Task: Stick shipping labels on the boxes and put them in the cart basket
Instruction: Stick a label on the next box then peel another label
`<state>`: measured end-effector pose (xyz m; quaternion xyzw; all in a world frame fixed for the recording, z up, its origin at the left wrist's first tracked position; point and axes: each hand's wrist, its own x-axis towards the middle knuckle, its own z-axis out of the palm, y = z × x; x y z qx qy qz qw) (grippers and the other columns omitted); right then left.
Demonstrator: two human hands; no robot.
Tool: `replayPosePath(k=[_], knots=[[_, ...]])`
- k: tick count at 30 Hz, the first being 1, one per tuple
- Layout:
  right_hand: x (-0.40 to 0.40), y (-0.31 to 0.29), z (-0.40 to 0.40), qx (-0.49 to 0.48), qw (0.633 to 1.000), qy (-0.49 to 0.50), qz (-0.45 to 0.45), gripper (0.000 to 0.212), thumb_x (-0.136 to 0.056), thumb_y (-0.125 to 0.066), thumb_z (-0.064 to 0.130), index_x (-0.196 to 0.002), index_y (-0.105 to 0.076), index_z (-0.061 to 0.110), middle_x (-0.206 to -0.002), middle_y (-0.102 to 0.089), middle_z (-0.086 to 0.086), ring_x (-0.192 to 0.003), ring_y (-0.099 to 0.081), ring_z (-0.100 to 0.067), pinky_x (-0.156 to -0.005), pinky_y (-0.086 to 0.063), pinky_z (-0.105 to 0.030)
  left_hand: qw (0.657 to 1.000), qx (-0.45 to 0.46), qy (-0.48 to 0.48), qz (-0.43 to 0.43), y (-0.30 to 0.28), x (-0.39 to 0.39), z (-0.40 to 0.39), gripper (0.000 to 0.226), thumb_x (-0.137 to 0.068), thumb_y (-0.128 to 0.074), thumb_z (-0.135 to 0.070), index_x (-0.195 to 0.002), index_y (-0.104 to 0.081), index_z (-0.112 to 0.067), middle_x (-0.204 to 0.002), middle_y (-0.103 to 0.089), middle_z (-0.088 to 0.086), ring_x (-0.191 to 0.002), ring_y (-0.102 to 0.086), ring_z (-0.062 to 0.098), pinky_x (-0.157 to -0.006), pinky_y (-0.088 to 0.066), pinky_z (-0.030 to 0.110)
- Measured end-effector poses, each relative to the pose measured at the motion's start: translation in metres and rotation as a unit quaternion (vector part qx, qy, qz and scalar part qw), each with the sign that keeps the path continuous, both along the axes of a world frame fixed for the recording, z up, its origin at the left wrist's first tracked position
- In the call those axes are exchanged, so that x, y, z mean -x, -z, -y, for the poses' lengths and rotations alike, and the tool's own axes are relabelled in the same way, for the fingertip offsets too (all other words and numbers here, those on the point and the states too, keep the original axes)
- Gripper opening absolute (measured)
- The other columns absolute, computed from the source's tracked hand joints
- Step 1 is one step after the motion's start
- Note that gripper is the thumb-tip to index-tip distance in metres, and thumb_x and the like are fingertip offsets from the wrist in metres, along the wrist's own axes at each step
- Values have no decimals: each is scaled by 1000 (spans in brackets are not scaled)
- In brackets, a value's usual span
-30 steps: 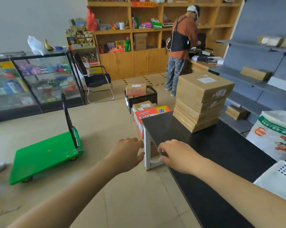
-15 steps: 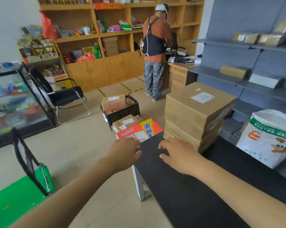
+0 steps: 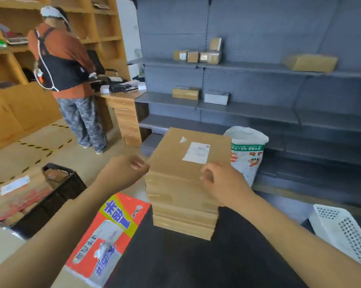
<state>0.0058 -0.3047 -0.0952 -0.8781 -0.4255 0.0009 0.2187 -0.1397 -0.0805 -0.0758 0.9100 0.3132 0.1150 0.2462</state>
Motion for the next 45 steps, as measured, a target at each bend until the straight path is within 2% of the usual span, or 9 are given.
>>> replayPosePath(k=[4, 8, 12, 16, 24, 30, 34, 38, 45], knots=[[-30, 12, -3, -45, 982, 171, -62, 31, -89, -57, 39, -116, -57, 24, -116, -57, 4, -107, -53, -18, -82, -46, -33, 994, 93, 4, 51, 8, -46, -48, 21, -88, -62, -35, -73, -65, -21, -77, -65, 1, -82, -61, 22, -78, -46, 35], [-61, 28, -2, -100, 939, 291, -157, 50, -83, -60, 46, -122, -55, 15, -121, -53, -6, -111, -53, -25, -93, -48, -42, 971, 222, -7, 86, 37, -85, -75, 10, -90, -61, -30, -86, -66, -22, -92, -64, 4, -91, -59, 23, -81, -46, 36], [-80, 44, -7, -146, 883, 323, -307, 65, -83, -60, 52, -134, -44, 14, -128, -54, -5, -111, -55, -24, -88, -49, -37, 946, 317, -4, 63, 63, -111, -76, 14, -91, -59, -33, -88, -67, -23, -94, -68, -1, -91, -62, 19, -71, -46, 29], [-83, 55, -14, -179, 873, 288, -352, 56, -85, -56, 53, -128, -49, 18, -120, -60, 1, -102, -60, -17, -83, -52, -33, 931, 358, -23, 68, 72, -123, -66, 19, -88, -58, -40, -87, -69, -24, -81, -74, 2, -76, -69, 22, -71, -55, 36], [-71, 48, -22, -197, 881, 280, -326, 33, -91, -53, 46, -112, -54, 22, -108, -62, 4, -95, -60, -16, -73, -48, -28, 935, 343, -4, 86, 60, -115, -59, 19, -90, -56, -36, -91, -66, -20, -89, -71, 6, -82, -68, 26, -75, -56, 41], [-68, 9, -10, -207, 890, 296, -277, 22, -92, -51, 44, -103, -56, 25, -97, -59, 7, -82, -55, -9, -58, -37, -21, 934, 340, 17, 112, 23, -116, -47, 26, -89, -54, -38, -100, -63, -17, -90, -70, 4, -80, -68, 23, -63, -53, 32], [-63, -2, 17, -216, 885, 331, -248, 20, -92, -49, 44, -103, -50, 27, -88, -52, 14, -76, -49, -4, -57, -35, -21, 938, 319, 45, 125, 9, -124, -24, 34, -87, -54, -42, -110, -62, -18, -99, -69, 3, -86, -68, 23, -79, -56, 40], [-55, 1, 59, -208, 875, 368, -236, 24, -93, -48, 43, -108, -49, 25, -91, -51, 10, -77, -49, -7, -61, -35, -25, 934, 330, 87, 110, 11, -134, 15, 32, -88, -53, -41, -110, -61, -19, -99, -69, 1, -85, -67, 20, -66, -52, 31], [-66, 15, 150, -227, 849, 409, -248, 37, -92, -48, 43, -120, -53, 19, -102, -54, 4, -79, -51, -7, -69, -38, -30, 931, 333, 123, 87, 25, -166, 105, 40, -91, -51, -41, -122, -55, -16, -107, -67, 5, -89, -65, 22, -69, -52, 33]])
